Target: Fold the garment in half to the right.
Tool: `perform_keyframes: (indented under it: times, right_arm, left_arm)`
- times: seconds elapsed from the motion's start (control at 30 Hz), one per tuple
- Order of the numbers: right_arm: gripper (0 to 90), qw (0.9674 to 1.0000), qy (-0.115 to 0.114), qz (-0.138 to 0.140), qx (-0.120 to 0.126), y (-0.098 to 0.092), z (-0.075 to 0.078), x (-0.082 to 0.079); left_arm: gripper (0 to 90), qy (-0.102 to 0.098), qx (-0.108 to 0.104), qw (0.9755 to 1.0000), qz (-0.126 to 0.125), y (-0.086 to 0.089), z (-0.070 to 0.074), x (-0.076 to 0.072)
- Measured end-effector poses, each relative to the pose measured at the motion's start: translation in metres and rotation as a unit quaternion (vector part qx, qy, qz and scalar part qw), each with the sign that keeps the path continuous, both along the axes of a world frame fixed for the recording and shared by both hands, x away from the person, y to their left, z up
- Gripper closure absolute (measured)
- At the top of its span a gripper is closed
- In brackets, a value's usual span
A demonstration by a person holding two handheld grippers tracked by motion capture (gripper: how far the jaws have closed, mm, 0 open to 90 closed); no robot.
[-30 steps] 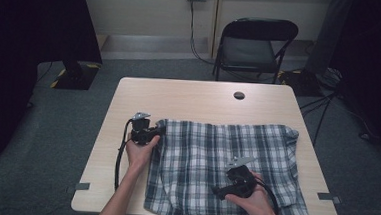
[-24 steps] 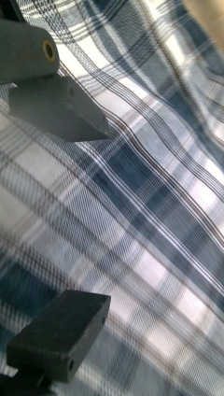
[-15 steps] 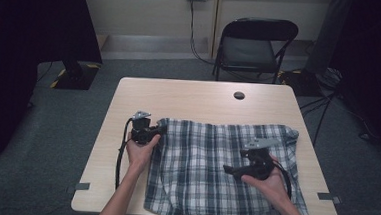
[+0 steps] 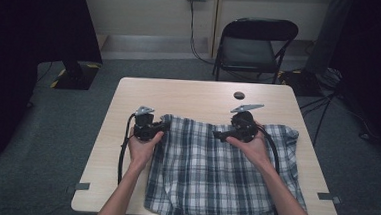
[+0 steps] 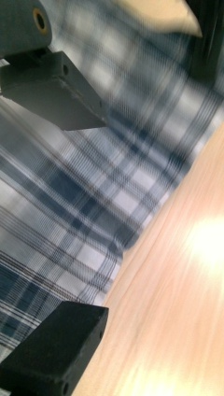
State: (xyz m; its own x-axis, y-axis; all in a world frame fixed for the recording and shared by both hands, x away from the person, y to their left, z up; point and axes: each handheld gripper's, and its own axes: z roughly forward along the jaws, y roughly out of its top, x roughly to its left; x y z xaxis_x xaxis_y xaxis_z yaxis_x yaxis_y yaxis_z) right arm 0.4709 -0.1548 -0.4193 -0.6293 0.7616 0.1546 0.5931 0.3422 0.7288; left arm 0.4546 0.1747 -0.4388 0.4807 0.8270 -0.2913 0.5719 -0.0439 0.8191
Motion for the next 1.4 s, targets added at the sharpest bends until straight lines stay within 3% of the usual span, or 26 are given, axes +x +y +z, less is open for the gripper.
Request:
perform_keyframes:
  times: [0.13, 0.27, 0.43, 0.53, 0.8, 1.13, 1.2, 1.3, 1.4]
  right_arm:
    - [8.4, 0.9989, 0.030, -0.034, 0.012, -0.002, -0.024, 0.024]
    - [8.5, 0.9963, 0.053, -0.055, 0.038, -0.005, -0.046, 0.041]
    - [8.3, 0.9938, 0.074, -0.070, 0.044, -0.005, -0.063, 0.050]
    - [8.0, 0.9941, 0.071, -0.072, 0.039, -0.004, -0.066, 0.051]
    - [5.6, 0.9951, 0.064, -0.065, 0.038, -0.001, -0.073, 0.052]
    - [0.9, 0.9951, 0.060, -0.054, 0.057, -0.002, -0.078, 0.052]
    - [6.0, 0.9949, 0.065, -0.048, 0.060, -0.003, -0.074, 0.050]
    - [4.4, 0.9961, 0.048, -0.033, 0.067, -0.005, -0.057, 0.037]
    - [6.0, 0.9971, 0.060, -0.006, 0.047, -0.008, -0.039, 0.016]
  left_arm:
    - [83.6, -0.003, -0.002, 1.0000, -0.002, -0.006, 0.011, 0.001]
    - [83.8, -0.004, -0.004, 1.0000, -0.004, -0.009, 0.016, 0.002]
    - [83.8, -0.013, -0.005, 0.9999, -0.004, -0.009, 0.026, 0.000]
    - [83.8, -0.012, -0.006, 0.9999, -0.004, -0.008, 0.028, 0.000]
    - [83.9, -0.018, -0.006, 0.9998, -0.004, -0.008, 0.040, 0.001]
    - [83.9, -0.011, -0.007, 0.9999, -0.001, -0.006, 0.038, 0.003]
    - [83.9, -0.007, -0.008, 0.9999, 0.001, -0.005, 0.037, 0.005]
    - [83.9, -0.004, -0.004, 1.0000, 0.004, -0.006, 0.035, 0.007]
    - [83.8, -0.004, -0.007, 0.9999, 0.006, -0.005, 0.034, 0.007]
